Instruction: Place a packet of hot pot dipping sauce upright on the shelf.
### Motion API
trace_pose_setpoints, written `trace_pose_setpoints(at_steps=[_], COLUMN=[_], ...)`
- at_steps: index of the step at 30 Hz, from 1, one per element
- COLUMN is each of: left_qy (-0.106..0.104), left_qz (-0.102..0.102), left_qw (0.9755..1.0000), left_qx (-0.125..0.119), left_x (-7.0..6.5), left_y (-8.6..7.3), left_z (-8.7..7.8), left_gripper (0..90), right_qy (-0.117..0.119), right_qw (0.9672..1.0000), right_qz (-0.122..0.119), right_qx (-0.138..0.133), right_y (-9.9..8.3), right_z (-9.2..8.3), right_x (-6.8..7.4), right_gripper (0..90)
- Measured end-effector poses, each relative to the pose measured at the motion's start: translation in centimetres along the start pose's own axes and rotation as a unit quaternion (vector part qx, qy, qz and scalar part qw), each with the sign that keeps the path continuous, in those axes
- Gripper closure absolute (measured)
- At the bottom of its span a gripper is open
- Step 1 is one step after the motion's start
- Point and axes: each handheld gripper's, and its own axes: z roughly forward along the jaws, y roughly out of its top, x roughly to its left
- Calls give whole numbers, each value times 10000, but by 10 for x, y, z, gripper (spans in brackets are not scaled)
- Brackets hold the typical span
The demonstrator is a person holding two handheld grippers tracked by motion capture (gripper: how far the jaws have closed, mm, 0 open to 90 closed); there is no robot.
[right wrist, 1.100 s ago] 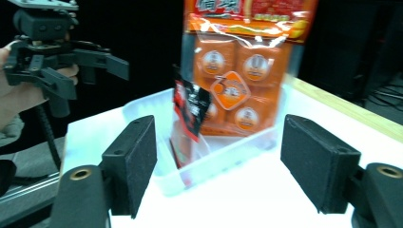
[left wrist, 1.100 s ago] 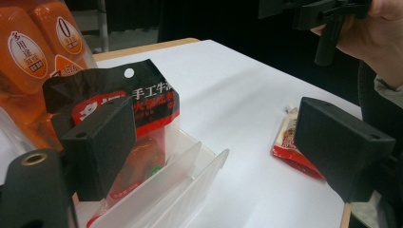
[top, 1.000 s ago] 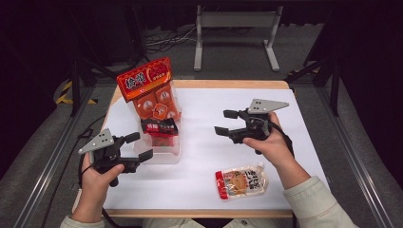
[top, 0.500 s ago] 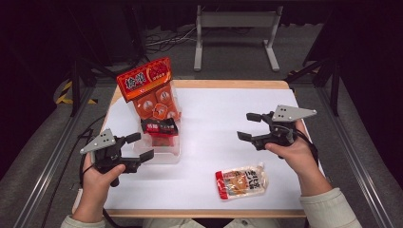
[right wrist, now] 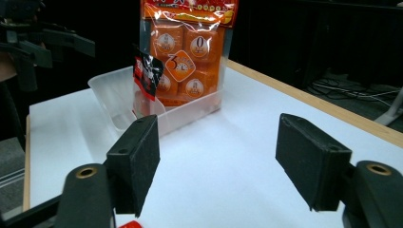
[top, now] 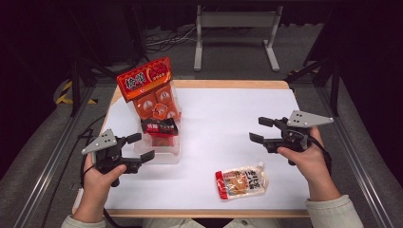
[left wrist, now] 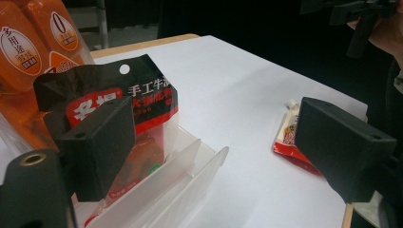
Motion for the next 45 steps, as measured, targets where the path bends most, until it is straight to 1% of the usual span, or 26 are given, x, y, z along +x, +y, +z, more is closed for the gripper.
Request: trace_pose_setpoints(at_steps=[2, 3, 7, 8, 9, 11, 12, 14, 17, 19, 20, 21, 22, 25, 26, 27, 28, 29, 30, 31, 33, 34, 35, 39, 42, 45], left_qy=[-5, -13, -11, -11, -13, -27, -29, -18, -27, -33, -33, -34, -35, -31, -31, -39, -32, -41, -41, -42, -52, -55, -53, -39, -24, -34], left_qz=[12, 30, 46, 46, 70, 75, 59, 63, 55, 47, 47, 43, 42, 83, 83, 71, 84, 43, 43, 41, 41, 41, 45, 50, 57, 52], left_qw=[10000, 10000, 10000, 10000, 10000, 10000, 10000, 10000, 10000, 10000, 10000, 10000, 10000, 9999, 9999, 9999, 9999, 10000, 10000, 9999, 9999, 9999, 9999, 9999, 9999, 9999], left_qx=[2, 2, 33, 33, 42, 56, 66, 61, 70, 73, 73, 64, 67, 84, 84, 82, 84, 75, 75, 84, 92, 88, 96, 96, 99, 94], left_x=[0, 0, 0, 0, 0, -1, -1, -1, 0, -1, -1, -1, -1, -1, -1, -1, -1, -1, -1, -1, -1, -1, -1, 0, 0, -1], left_y=[0, 0, 0, 0, 0, -1, -1, -1, -1, -1, -1, -1, -1, -1, -1, -1, -1, -1, -1, -1, -1, -1, -1, -2, -2, -2], left_z=[0, 0, 2, 2, 2, 3, 3, 3, 3, 3, 3, 3, 3, 4, 4, 4, 4, 4, 4, 5, 5, 5, 5, 4, 4, 5], left_gripper=[145, 144, 144, 144, 144, 144, 144, 144, 144, 144, 144, 144, 144, 144, 144, 144, 144, 144, 144, 144, 144, 144, 144, 144, 144, 144], right_qy=[-40, -20, -22, -22, -22, -35, -7, 32, 125, 122, 122, 117, 85, 34, 34, 5, -14, -35, -35, -44, -128, -126, -126, -176, -163, -146], right_qw=[10000, 10000, 9999, 9999, 9999, 9999, 9997, 9994, 9987, 9982, 9982, 9979, 9968, 9950, 9950, 9935, 9926, 9915, 9915, 9906, 9886, 9877, 9877, 9849, 9833, 9806], right_qz=[-16, 60, 86, 86, 73, 43, 109, 89, 172, 197, 197, 243, 314, 422, 422, 460, 512, 586, 586, 639, 622, 621, 621, 553, 596, 634], right_qx=[34, 37, 70, 70, 117, 156, 234, 326, 468, 556, 556, 597, 727, 900, 900, 1042, 1099, 1161, 1161, 1210, 1364, 1430, 1430, 1633, 1711, 1847], right_y=[-3, -6, -16, -16, -22, -26, -28, -33, -41, -47, -47, -50, -58, -69, -69, -76, -79, -82, -82, -85, -91, -93, -93, -100, -104, -110], right_z=[-3, -5, -7, -7, -8, -10, -11, -12, -12, -11, -11, -11, -11, -10, -10, -8, -7, -7, -7, -5, -2, 0, 0, 3, 4, 5], right_x=[1, 1, 1, 1, 2, 4, 5, 6, 8, 8, 8, 8, 7, 6, 6, 6, 6, 6, 6, 6, 6, 6, 6, 5, 5, 5], right_gripper=[337, 353, 358, 358, 355, 352, 352, 347, 345, 330, 330, 323, 318, 302, 302, 298, 298, 297, 297, 295, 279, 277, 277, 262, 252, 240])
